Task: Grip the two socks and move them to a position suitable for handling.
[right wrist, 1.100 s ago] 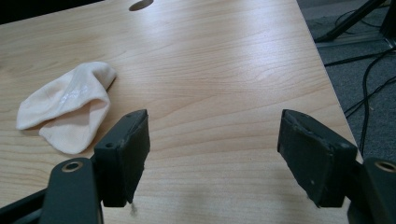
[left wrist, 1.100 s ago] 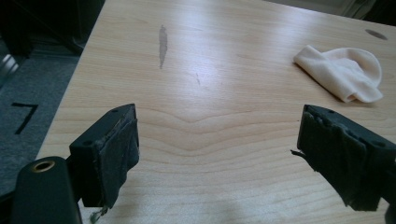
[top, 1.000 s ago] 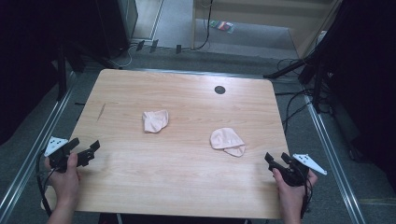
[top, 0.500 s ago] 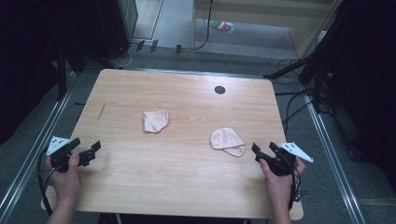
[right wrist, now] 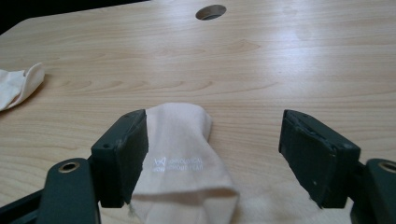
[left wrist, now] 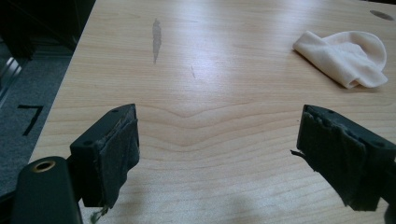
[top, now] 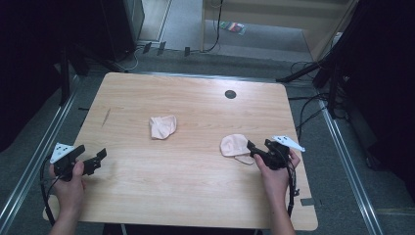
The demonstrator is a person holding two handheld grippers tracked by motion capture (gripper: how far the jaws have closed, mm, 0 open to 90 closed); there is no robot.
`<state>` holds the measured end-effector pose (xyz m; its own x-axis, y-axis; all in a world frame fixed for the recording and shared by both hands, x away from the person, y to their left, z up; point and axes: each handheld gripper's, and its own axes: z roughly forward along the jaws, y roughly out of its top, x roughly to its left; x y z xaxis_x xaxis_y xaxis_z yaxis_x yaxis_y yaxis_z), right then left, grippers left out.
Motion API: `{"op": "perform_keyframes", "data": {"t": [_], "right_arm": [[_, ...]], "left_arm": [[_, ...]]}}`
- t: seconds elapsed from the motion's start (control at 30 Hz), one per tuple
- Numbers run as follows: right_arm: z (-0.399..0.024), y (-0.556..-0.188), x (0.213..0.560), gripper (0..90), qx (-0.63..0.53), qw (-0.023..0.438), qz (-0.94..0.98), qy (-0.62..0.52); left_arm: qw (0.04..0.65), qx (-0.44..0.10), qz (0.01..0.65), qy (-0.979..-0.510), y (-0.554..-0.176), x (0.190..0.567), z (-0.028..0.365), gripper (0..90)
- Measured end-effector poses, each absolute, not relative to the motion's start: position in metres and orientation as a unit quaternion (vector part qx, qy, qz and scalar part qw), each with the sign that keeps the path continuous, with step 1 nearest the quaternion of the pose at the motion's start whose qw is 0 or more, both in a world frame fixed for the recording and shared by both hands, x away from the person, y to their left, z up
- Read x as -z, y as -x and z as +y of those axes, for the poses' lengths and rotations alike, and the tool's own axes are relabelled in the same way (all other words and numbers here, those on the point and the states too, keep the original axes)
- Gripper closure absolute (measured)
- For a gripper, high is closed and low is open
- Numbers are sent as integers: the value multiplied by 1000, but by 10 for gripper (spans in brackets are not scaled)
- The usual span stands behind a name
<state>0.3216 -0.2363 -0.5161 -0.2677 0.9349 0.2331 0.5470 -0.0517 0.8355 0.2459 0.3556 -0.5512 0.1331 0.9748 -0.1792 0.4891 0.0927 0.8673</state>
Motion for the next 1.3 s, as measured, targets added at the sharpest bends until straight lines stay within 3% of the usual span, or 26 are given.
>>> {"op": "perform_keyframes", "data": {"t": [0.57, 0.6, 0.73, 0.8, 0.87, 0.9, 0.93, 0.97, 1.0, 1.3], "right_arm": [[-214, -340, 540, 275, -421, 179, 668, -587], [-213, -337, 542, 348, -421, 183, 666, -588], [-213, -337, 545, 413, -414, 166, 662, -602], [-214, -335, 548, 524, -414, 168, 659, -605], [-214, -335, 548, 556, -413, 169, 659, -605], [-214, -335, 549, 606, -413, 170, 659, -604], [-214, -335, 549, 731, -411, 168, 663, -603], [-214, -335, 549, 731, -411, 168, 663, -603], [-215, -335, 550, 823, -414, 161, 668, -597], [-221, -324, 531, 848, -454, 175, 656, -578]], "left_arm": [[435, -273, 600, -614, -247, 551, 356, 136], [434, -273, 600, -614, -247, 551, 356, 136], [433, -272, 599, -616, -247, 551, 356, 137], [433, -271, 600, -616, -247, 551, 356, 137], [434, -271, 601, -615, -248, 551, 356, 137], [434, -270, 601, -615, -248, 551, 357, 137], [433, -270, 602, -614, -248, 551, 357, 137], [433, -270, 602, -614, -248, 551, 357, 137], [434, -269, 601, -615, -248, 551, 357, 137], [433, -269, 601, -615, -248, 551, 357, 137]]}}
